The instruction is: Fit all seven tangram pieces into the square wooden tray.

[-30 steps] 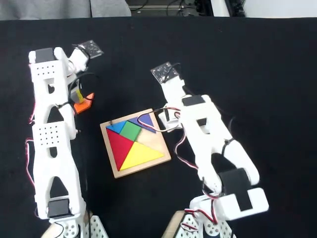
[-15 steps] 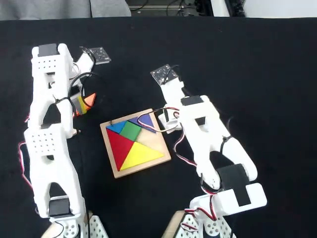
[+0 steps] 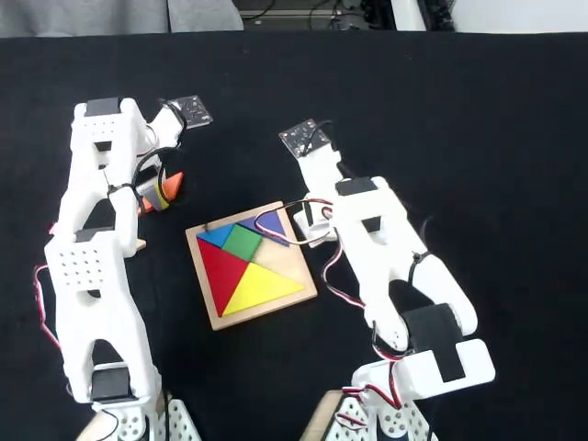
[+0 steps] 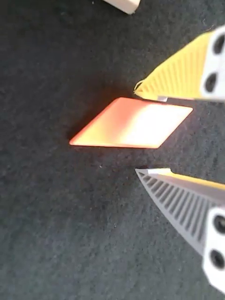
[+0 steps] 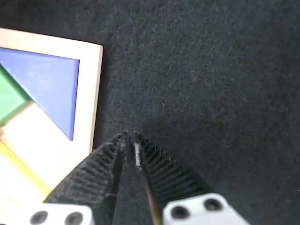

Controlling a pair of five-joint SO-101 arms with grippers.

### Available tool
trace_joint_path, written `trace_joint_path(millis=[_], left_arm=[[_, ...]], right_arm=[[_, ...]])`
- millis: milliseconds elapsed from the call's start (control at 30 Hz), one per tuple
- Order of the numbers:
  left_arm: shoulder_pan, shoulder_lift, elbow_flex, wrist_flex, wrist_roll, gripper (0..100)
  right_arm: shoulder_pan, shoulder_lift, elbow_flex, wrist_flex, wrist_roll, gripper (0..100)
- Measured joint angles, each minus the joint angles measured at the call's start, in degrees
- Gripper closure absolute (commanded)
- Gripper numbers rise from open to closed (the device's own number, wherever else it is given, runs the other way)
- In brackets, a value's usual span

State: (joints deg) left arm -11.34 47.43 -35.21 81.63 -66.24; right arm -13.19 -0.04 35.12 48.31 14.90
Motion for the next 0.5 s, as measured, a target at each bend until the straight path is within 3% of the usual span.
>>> trace_joint_path(millis=[500], left_arm=[[3.43, 1.49, -1.14, -0.44, -2.29, 76]], right_arm=[[0.00, 0.00, 0.00, 0.00, 0.00, 98.7]])
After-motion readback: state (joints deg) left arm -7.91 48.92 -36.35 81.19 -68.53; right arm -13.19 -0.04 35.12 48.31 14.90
